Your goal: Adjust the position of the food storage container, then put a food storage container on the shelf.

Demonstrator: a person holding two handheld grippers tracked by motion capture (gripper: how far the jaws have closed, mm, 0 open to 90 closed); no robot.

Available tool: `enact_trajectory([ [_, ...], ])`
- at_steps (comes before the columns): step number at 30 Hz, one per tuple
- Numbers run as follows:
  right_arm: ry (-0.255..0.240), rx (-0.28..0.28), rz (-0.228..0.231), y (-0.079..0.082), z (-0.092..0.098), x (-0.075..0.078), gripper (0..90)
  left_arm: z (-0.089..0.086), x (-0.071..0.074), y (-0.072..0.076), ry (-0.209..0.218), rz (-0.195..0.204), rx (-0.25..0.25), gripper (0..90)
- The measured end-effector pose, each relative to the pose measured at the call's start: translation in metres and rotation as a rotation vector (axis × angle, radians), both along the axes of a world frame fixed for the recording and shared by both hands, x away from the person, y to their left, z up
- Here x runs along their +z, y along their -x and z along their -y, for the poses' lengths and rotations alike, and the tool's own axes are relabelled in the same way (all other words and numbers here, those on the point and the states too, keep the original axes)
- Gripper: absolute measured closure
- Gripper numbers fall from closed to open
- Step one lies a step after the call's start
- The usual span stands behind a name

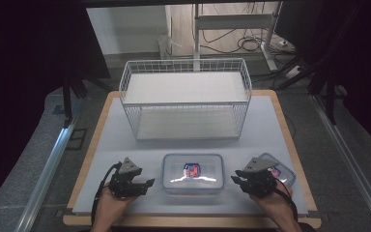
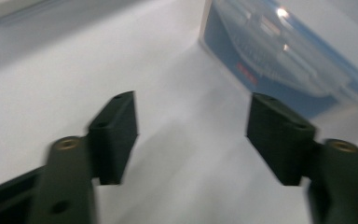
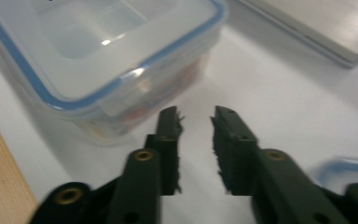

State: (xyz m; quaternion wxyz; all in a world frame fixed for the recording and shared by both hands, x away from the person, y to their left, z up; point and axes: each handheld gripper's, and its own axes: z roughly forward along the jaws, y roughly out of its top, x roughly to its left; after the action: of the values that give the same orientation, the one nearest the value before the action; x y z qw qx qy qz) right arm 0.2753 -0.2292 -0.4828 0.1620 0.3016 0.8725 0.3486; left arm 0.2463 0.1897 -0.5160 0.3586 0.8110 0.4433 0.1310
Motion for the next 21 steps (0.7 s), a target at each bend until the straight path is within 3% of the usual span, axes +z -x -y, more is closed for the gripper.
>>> enact_trajectory([
  [3, -0.017, -0.026, 0.007, -0.001, 0.008, 0.002, 56.9, -0.002, 0.0, 0.007, -0.045, 0.028, -0.002, 17.4],
  [4, -0.039, -0.036, 0.012, -0.002, 0.013, 0.004, 49.0, -0.002, -0.001, 0.008, -0.069, 0.057, -0.006, 11.8],
  [6, -0.049, -0.043, 0.027, -0.002, 0.016, 0.005, 42.3, -0.003, -0.002, 0.008, -0.073, 0.068, -0.008, 6.8],
  [11, -0.062, -0.069, 0.031, -0.004, 0.022, 0.004, 31.5, -0.004, -0.006, 0.007, -0.048, 0.069, -0.005, 3.4],
  [14, -0.079, -0.085, 0.031, -0.006, 0.023, 0.003, 27.1, -0.006, -0.005, 0.007, -0.033, 0.112, 0.009, 4.0],
  [16, -0.087, -0.084, 0.034, -0.006, 0.023, 0.003, 25.7, -0.008, -0.004, 0.007, -0.026, 0.12, 0.023, 3.8],
  [21, -0.094, -0.086, 0.041, -0.006, 0.023, 0.003, 21.9, -0.009, -0.005, 0.005, -0.047, 0.102, 0.033, 4.1],
])
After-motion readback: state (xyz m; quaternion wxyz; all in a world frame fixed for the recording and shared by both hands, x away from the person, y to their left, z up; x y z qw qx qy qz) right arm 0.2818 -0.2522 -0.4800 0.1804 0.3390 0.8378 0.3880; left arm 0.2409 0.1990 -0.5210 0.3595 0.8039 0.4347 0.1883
